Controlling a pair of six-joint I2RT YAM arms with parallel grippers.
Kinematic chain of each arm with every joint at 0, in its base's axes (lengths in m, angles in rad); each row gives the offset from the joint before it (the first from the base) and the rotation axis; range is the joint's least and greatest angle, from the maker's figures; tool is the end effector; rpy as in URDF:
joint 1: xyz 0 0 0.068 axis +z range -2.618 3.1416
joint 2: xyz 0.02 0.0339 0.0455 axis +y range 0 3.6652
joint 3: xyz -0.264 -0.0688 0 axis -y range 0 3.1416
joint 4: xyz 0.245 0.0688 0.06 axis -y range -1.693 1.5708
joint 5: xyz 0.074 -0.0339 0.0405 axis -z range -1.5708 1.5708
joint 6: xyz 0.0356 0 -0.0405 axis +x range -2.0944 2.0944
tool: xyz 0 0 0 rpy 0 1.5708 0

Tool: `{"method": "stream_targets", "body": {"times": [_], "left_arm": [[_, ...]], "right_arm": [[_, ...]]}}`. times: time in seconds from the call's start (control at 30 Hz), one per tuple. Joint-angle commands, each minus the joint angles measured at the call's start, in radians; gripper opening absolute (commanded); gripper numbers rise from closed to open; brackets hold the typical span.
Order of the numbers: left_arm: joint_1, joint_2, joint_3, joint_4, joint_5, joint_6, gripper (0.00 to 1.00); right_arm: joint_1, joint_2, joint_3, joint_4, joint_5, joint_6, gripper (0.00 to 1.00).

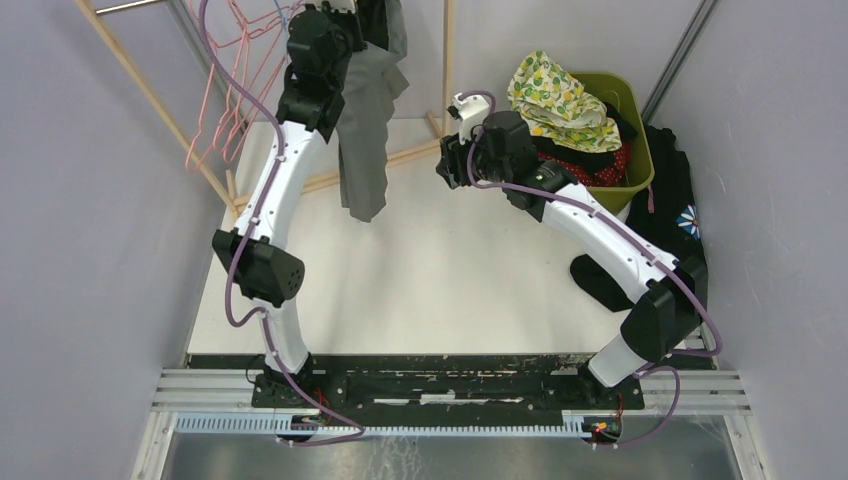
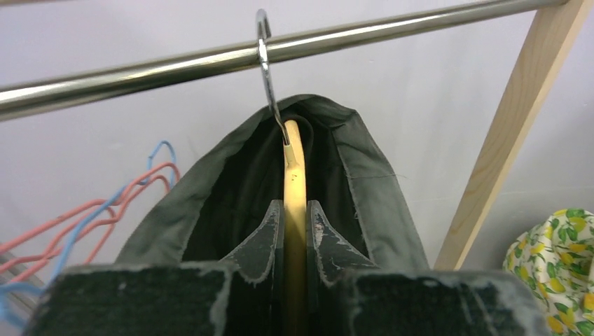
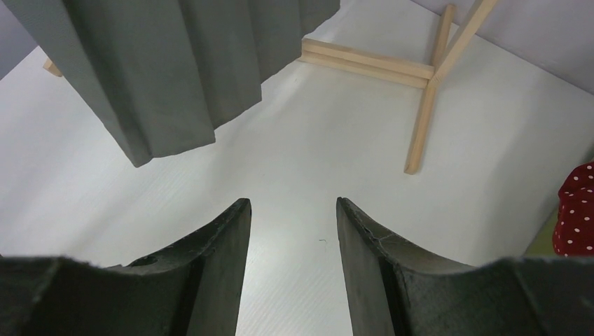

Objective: Remove the skirt from the hanger
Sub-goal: Pick up the hanger from the clothesline.

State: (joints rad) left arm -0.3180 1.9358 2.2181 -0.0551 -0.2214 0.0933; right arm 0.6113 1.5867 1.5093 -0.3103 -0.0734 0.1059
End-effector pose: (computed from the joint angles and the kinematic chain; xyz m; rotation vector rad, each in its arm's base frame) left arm 0.4192 -0.1298 0.5105 0.0900 1.3463 -0.0408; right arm 0.3052 0.2171 0.3769 -0.5468 1.9207 0.5394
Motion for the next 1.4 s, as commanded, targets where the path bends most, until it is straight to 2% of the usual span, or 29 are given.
{"method": "stream_targets", "body": {"times": [0.0, 0.17, 0.33, 0.53, 0.63, 0.73, 0.77, 0.87, 0.97, 1.17, 1.23, 1.3, 1.33, 1.37], "left_arm": [[0.107, -0.039, -0.011, 0.031, -0.092, 0.049, 0.03], [0.142, -0.057, -0.035, 0.028, -0.084, 0.044, 0.03], [0.167, -0.115, -0.137, 0.033, -0.079, 0.056, 0.03], [0.178, -0.161, -0.228, 0.045, -0.039, 0.049, 0.08], [0.177, -0.171, -0.25, 0.043, 0.009, 0.039, 0.22], [0.176, -0.175, -0.26, 0.039, 0.045, 0.039, 0.43], [0.176, -0.176, -0.261, 0.039, 0.055, 0.042, 0.47], [0.176, -0.178, -0.263, 0.041, 0.081, 0.043, 0.56], [0.176, -0.177, -0.255, 0.045, 0.096, 0.03, 0.59], [0.175, -0.144, -0.223, 0.038, 0.091, 0.013, 0.58], [0.171, -0.131, -0.221, 0.034, 0.077, 0.022, 0.53], [0.169, -0.117, -0.221, 0.02, 0.059, 0.028, 0.36], [0.168, -0.112, -0.223, 0.017, 0.052, 0.029, 0.25], [0.169, -0.107, -0.226, 0.015, 0.046, 0.023, 0.08]], "right_arm": [[-0.004, -0.034, -0.003, 0.027, 0.017, -0.017, 0.54], [-0.005, -0.03, 0.004, 0.02, 0.021, -0.021, 0.54], [-0.005, -0.026, 0.003, 0.019, 0.019, -0.021, 0.54], [-0.005, -0.025, -0.002, 0.017, 0.015, -0.021, 0.54], [-0.004, -0.024, -0.001, 0.017, 0.015, -0.023, 0.54], [-0.005, -0.029, -0.006, 0.016, 0.019, -0.028, 0.54], [-0.005, -0.03, -0.01, 0.017, 0.023, -0.03, 0.54], [-0.006, -0.034, -0.021, 0.017, 0.026, -0.041, 0.54], [-0.005, -0.041, -0.027, 0.016, 0.039, -0.049, 0.54], [-0.006, -0.049, -0.041, 0.022, 0.041, -0.048, 0.54], [-0.006, -0.051, -0.045, 0.02, 0.043, -0.049, 0.54], [-0.007, -0.054, -0.047, 0.018, 0.047, -0.053, 0.54], [-0.007, -0.054, -0.05, 0.016, 0.05, -0.055, 0.54], [-0.006, -0.055, -0.053, 0.016, 0.052, -0.057, 0.54]]}}
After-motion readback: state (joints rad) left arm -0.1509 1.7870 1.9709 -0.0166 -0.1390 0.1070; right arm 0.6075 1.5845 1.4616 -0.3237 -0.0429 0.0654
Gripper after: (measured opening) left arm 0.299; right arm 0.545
